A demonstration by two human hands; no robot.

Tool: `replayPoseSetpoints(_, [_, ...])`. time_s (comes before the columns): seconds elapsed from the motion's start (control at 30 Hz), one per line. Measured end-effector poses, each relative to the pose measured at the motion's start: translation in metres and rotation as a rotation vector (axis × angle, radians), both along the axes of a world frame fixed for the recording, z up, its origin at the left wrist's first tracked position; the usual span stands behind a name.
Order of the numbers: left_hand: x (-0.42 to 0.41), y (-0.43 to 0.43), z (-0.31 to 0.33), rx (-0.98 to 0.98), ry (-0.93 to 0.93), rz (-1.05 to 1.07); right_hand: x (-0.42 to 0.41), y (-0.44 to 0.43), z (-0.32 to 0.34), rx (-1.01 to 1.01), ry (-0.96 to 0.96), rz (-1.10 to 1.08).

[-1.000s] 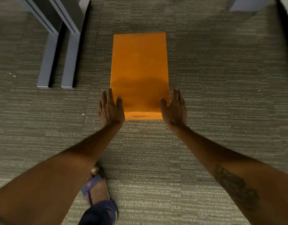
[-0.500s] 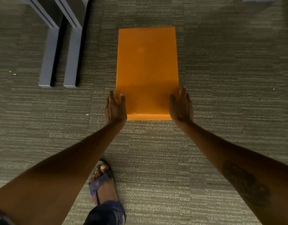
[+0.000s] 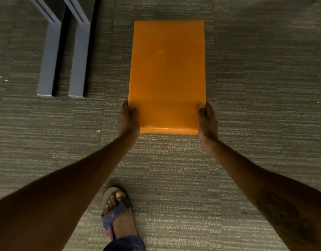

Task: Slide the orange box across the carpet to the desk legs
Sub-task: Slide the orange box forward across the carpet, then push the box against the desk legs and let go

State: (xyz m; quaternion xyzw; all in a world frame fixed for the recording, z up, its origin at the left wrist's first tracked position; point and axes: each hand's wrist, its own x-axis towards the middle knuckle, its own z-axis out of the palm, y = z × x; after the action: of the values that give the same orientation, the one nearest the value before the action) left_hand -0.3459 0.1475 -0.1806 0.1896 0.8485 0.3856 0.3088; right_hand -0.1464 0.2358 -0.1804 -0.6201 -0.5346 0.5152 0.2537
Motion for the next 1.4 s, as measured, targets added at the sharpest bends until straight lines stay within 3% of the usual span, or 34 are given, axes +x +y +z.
replayPoseSetpoints(0.33, [-0.135,0.023,0.006,-0.037,0.118,0.050,-0.128,0.021,-0.004,0.074,0.024,-0.008])
replayPoseSetpoints(0.67, [-0.203,0.026,0.003,-0.051,0.168,0.026,-0.200,0.030,-0.015,0.082,0.030,0.002])
replayPoseSetpoints(1.17, [-0.240,0.031,0.006,0.002,0.128,0.047,-0.243,0.036,-0.012,0.119,-0.054,0.072])
replayPoseSetpoints(1.4, [-0.234,0.031,-0.002,-0.033,0.337,-0.016,-0.247,0.032,-0.018,0.172,-0.092,0.082])
